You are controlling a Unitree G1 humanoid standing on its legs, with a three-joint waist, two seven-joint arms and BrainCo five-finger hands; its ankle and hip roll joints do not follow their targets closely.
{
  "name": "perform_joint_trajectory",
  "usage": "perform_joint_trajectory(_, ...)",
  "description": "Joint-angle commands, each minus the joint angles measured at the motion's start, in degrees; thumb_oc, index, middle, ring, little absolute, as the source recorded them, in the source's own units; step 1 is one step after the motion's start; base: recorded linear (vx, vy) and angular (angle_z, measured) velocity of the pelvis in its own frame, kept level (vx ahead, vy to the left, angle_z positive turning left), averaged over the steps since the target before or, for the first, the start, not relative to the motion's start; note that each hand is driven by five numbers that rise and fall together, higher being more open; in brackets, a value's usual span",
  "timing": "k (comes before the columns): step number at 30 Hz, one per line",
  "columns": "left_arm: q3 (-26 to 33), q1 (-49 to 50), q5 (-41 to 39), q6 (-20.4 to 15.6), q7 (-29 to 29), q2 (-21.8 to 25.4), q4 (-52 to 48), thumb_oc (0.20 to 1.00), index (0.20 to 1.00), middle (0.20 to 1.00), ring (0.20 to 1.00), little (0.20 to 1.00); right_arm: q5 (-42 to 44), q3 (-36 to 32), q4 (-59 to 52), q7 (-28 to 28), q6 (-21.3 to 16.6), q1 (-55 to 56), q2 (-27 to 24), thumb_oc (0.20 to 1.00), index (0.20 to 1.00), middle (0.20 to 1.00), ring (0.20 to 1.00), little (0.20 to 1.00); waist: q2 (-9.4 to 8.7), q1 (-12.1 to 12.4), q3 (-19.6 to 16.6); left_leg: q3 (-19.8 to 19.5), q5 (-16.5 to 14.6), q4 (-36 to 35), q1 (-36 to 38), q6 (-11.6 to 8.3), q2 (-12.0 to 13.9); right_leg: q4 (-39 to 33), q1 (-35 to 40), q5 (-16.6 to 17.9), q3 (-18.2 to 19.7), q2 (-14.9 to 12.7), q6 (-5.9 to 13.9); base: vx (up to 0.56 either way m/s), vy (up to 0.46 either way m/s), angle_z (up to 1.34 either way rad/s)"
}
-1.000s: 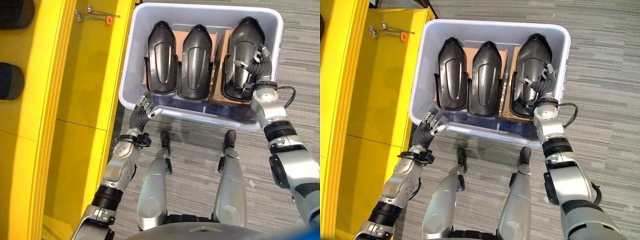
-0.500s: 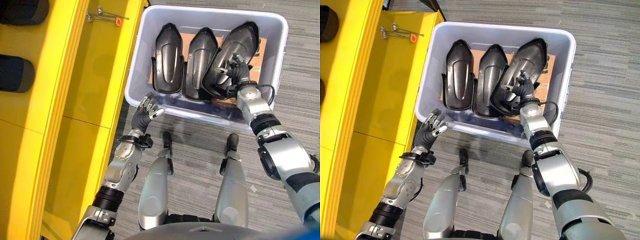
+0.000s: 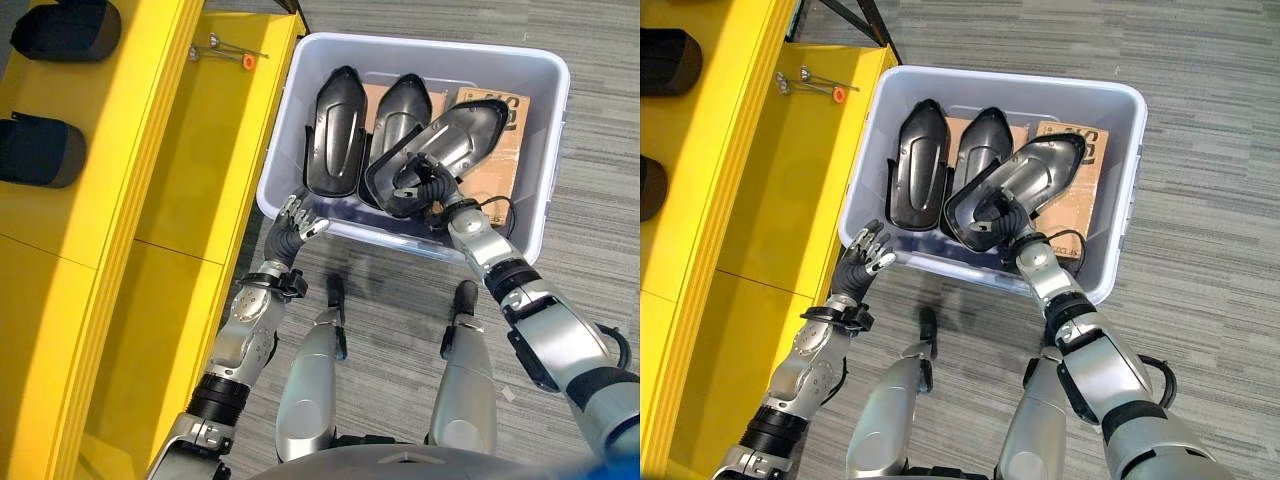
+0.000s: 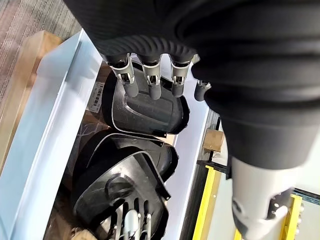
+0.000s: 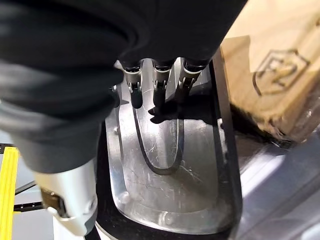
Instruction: Move parts from the plastic box to the shelf.
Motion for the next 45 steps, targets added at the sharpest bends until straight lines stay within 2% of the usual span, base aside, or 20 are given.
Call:
perform_joint_trajectory(1, 3.66, 1.09, 1.51, -2.71, 0.22, 0.42, -7.45, 1.0, 1.0, 1.0, 1.0, 1.0, -1.58, -1.14, -3.06, -0.34, 0.55, 0.49, -1.66, 1.0, 1.0, 1.0, 1.0, 1.0, -1.35, -0.04, 4.08, -5.54, -3.08, 1.96, -0.98, -1.37, 5.69, -6.77, 6.15, 6.31, -0.35, -2.28, -2.84, 0.0, 0.0, 0.0)
perform_joint_trajectory(3, 3.82, 1.22, 1.5, -2.73, 0.23, 0.38, -7.56, 1.0, 1.0, 1.0, 1.0, 1.0, -1.68, -1.51, -4.9, -0.42, 0.49, 1.31, -2.64, 1.0, 1.0, 1.0, 1.0, 1.0, -1.54, -0.33, 4.18, -5.47, -3.14, 1.99, -0.91, -1.39, 5.74, -6.82, 6.21, 6.32, -0.28, -2.26, -2.81, 0.0, 0.0, 0.0)
perform_joint_trajectory(5, 4.46, 1.81, 1.61, -2.64, 0.59, 1.0, -8.11, 1.0, 1.0, 1.0, 1.0, 1.0, -2.51, -2.63, -14.14, -0.8, 0.3, 3.85, -6.75, 1.0, 1.0, 1.0, 1.0, 1.0, -2.4, -1.3, 4.54, -5.25, -3.27, 2.04, -0.6, -1.51, 6.01, -7.08, 6.54, 6.42, -0.19, -1.98, -2.61, -0.01, -0.006, -0.02)
perform_joint_trajectory(8, 5.01, 2.0, 1.86, -2.53, 0.99, 1.46, -7.96, 1.0, 1.0, 1.0, 1.0, 1.0, -4.4, -4.83, -25.27, -1.79, -0.73, 6.32, -9.92, 1.0, 1.0, 1.0, 1.0, 1.0, -3.15, -2.23, 4.57, -5.37, -3.35, 2.24, -0.6, -1.57, 6.11, -7.03, 6.57, 6.42, 0.0, -1.72, -2.38, 0.0, -0.021, -0.09)
perform_joint_trajectory(12, 5.13, 2.07, 1.83, -2.59, 1.54, 1.52, -8.14, 1.0, 1.0, 1.0, 1.0, 1.0, -5.96, -8.12, -32.88, -4.05, -1.78, 6.81, -11.0, 1.0, 1.0, 1.0, 1.0, 1.0, -3.45, -2.77, 4.68, -5.46, -3.42, 2.47, -0.72, -1.64, 6.12, -7.02, 6.6, 6.55, -0.02, -1.65, -2.24, 0.0, -0.022, -0.07)
perform_joint_trajectory(14, 4.91, 2.16, 1.7, -2.82, 1.89, 1.5, -8.09, 1.0, 1.0, 1.0, 1.0, 1.0, -6.22, -11.01, -37.72, -5.33, -2.47, 7.39, -10.32, 1.0, 1.0, 1.0, 1.0, 1.0, -3.43, -2.95, 4.73, -5.46, -3.49, 2.58, -0.65, -1.63, 6.13, -6.82, 6.55, 6.55, 0.03, -1.6, -2.21, 0.0, -0.004, -0.02)
perform_joint_trajectory(19, 4.48, 2.53, 1.28, -2.99, 2.36, 1.16, -7.46, 1.0, 1.0, 1.0, 1.0, 1.0, -5.55, -16.17, -43.86, -6.78, -3.51, 10.36, -4.7, 1.0, 1.0, 1.0, 1.0, 1.0, -3.34, -3.5, 4.42, -5.47, -3.58, 2.71, -0.86, -1.64, 6.01, -6.65, 6.51, 6.54, 0.16, -1.48, -2.19, 0.0, 0.0, 0.0)
perform_joint_trajectory(24, 4.87, 2.96, 1.3, -3.08, 2.7, 0.7, -6.91, 1.0, 1.0, 1.0, 1.0, 1.0, -5.16, -18.13, -43.09, -7.02, -3.82, 12.89, 0.89, 1.0, 1.0, 1.0, 1.0, 1.0, -3.06, -3.71, 3.92, -5.84, -3.67, 2.92, -1.42, -1.61, 5.99, -6.72, 6.32, 6.53, 0.11, -1.45, -2.18, 0.0, 0.0, 0.0)
perform_joint_trajectory(33, 5.43, 3.04, 1.79, -3.09, 3.1, 0.31, -6.13, 1.0, 1.0, 1.0, 1.0, 1.0, -2.14, -21.27, -37.06, -8.0, -2.72, 13.98, 7.36, 1.0, 1.0, 1.0, 1.0, 1.0, -2.57, -3.6, 3.54, -6.02, -3.77, 3.17, -2.27, -1.58, 5.59, -6.77, 5.78, 6.78, 0.22, -1.68, -2.18, 0.0, 0.0, 0.0)
perform_joint_trajectory(45, 5.4, 3.17, 2.25, -3.13, 3.74, 0.25, -6.07, 1.0, 1.0, 1.0, 1.0, 1.0, -3.21, -24.15, -33.45, -11.25, -1.84, 13.96, 9.91, 1.0, 1.0, 1.0, 1.0, 1.0, -2.03, -3.7, 3.68, -6.07, -3.97, 3.5, -3.35, -1.5, 5.27, -6.61, 4.81, 6.92, 0.51, -1.52, -2.21, 0.0, 0.0, 0.0)
